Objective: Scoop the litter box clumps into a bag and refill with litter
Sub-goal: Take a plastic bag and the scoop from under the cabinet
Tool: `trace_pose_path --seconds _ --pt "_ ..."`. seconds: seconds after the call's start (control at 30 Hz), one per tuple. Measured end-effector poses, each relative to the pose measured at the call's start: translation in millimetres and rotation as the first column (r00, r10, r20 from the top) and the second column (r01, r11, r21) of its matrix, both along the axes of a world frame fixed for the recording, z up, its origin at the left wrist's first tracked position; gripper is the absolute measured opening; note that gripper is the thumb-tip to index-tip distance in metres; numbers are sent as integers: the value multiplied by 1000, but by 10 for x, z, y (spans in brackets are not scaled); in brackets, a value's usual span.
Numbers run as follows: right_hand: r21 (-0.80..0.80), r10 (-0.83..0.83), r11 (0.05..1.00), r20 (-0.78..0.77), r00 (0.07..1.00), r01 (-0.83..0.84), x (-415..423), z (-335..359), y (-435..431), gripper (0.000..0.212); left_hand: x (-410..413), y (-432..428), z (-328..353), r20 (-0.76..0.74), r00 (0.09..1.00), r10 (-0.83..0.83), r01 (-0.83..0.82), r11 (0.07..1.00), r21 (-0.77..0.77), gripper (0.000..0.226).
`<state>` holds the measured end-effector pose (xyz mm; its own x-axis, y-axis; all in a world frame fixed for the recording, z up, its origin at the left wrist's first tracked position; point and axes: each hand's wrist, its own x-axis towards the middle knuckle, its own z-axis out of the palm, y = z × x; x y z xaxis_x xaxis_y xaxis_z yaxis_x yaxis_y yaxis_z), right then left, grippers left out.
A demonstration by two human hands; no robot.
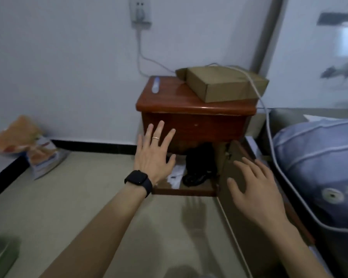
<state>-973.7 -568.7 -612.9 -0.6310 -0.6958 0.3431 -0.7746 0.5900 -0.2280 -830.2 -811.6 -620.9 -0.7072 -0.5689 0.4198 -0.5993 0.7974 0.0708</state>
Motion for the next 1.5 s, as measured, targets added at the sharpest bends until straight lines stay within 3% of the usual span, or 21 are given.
trace_pose_path --seconds 0.07,0.13,0.23,0.3,0.43,0.57,0.67,0.83,0.97,1.13,1.23,1.5 --pt "88 -87 993 36 996 83 -198 28 177 61 -280 -67 155 43 999 -24 25 999 -27 79" --pt "207 -186 967 165 968 151 -385 -12 299 72 -510 -163 277 93 995 -32 35 999 -30 85" --pt "336 -283 927 341 896 165 -546 -117 405 81 -747 -319 382 115 993 -10 8 1000 12 91" --pt "353 -286 922 350 892 157 -567 -196 445 82 -865 -428 420 106 994 19 -26 997 70 93" --pt "320 -217 939 259 941 129 -502 -314 454 84 -1004 -560 399 90 995 52 -59 996 74 94" --pt "145 -54 989 387 920 -3 -409 -276 419 83 -1069 -563 360 14 999 30 -31 999 38 90" --pt "2 80 996 483 872 -92 -171 -336 234 90 -1058 -628 372 42 999 2 -2 1000 -7 82" --pt "-17 -23 999 509 860 37 328 -643 -421 87 -985 -747 398 81 994 -72 74 997 -30 72" --pt "-91 13 996 395 919 25 447 -837 -948 89 -922 -874 372 93 989 -112 119 990 -72 69" --pt "17 169 985 146 975 -173 87 -1007 -1498 79 -877 -944 261 86 986 -143 151 983 -102 67" --pt "103 199 974 22 980 -200 -160 -1117 -1775 78 -876 -942 179 69 987 -146 153 982 -113 67" --pt "160 142 978 -57 988 -131 -412 -1190 -2336 96 -936 -1085 168 84 984 -157 168 975 -144 76"
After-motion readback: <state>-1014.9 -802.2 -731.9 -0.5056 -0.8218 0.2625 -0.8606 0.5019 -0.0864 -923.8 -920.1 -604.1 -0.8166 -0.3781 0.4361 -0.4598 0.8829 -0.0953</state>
